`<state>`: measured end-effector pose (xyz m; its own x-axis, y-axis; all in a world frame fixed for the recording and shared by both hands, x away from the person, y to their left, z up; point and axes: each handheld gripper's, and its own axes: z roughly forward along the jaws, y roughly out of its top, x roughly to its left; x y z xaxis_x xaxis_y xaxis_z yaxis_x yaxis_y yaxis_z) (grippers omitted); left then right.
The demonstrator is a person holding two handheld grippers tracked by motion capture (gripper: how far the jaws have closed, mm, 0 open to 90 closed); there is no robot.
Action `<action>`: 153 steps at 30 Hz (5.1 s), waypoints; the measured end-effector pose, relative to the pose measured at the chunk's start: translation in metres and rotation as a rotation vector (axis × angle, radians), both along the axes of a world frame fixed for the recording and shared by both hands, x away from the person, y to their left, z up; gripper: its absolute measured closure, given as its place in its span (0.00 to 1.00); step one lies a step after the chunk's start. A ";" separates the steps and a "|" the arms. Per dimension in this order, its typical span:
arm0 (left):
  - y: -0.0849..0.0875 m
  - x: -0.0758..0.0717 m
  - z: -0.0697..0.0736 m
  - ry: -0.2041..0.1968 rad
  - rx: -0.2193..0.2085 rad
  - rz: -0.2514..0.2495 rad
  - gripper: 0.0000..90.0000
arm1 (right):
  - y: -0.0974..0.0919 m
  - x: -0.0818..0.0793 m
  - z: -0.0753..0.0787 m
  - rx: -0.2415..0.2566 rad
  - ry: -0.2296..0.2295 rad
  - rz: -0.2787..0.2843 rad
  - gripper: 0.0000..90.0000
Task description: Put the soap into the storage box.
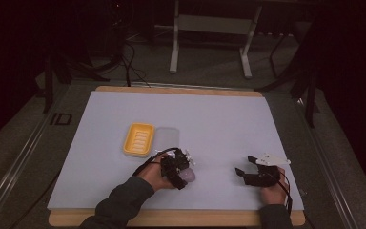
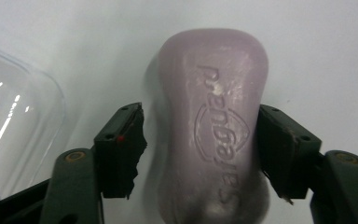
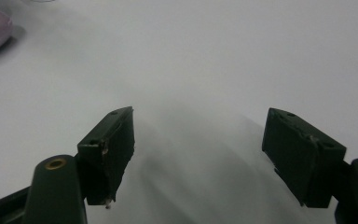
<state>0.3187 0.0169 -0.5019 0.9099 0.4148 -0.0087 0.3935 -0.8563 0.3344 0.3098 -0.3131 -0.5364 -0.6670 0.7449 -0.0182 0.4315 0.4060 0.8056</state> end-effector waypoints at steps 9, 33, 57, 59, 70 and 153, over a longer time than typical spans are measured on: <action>-0.009 0.009 0.003 0.048 0.078 -0.040 0.50 | 0.000 0.000 0.000 -0.001 -0.001 0.001 0.28; -0.019 0.014 0.004 0.062 0.158 -0.069 0.55 | 0.000 0.000 0.000 0.000 -0.002 0.000 0.28; -0.021 0.013 0.003 0.065 0.176 -0.084 0.55 | 0.001 0.000 0.000 -0.008 -0.005 0.004 0.28; -0.022 0.014 0.004 0.069 0.184 -0.085 0.55 | 0.001 0.000 0.000 -0.008 -0.004 0.004 0.28; -0.024 0.014 0.004 0.073 0.194 -0.089 0.55 | 0.001 0.000 0.000 -0.008 -0.004 0.004 0.28; 0.014 0.031 0.045 0.033 0.116 -0.005 0.55 | 0.001 0.000 0.000 -0.009 -0.004 0.005 0.28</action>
<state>0.3501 0.0310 -0.4571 0.9120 0.4101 0.0088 0.3983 -0.8905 0.2198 0.3098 -0.3123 -0.5366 -0.6709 0.7410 -0.0276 0.4257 0.4154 0.8039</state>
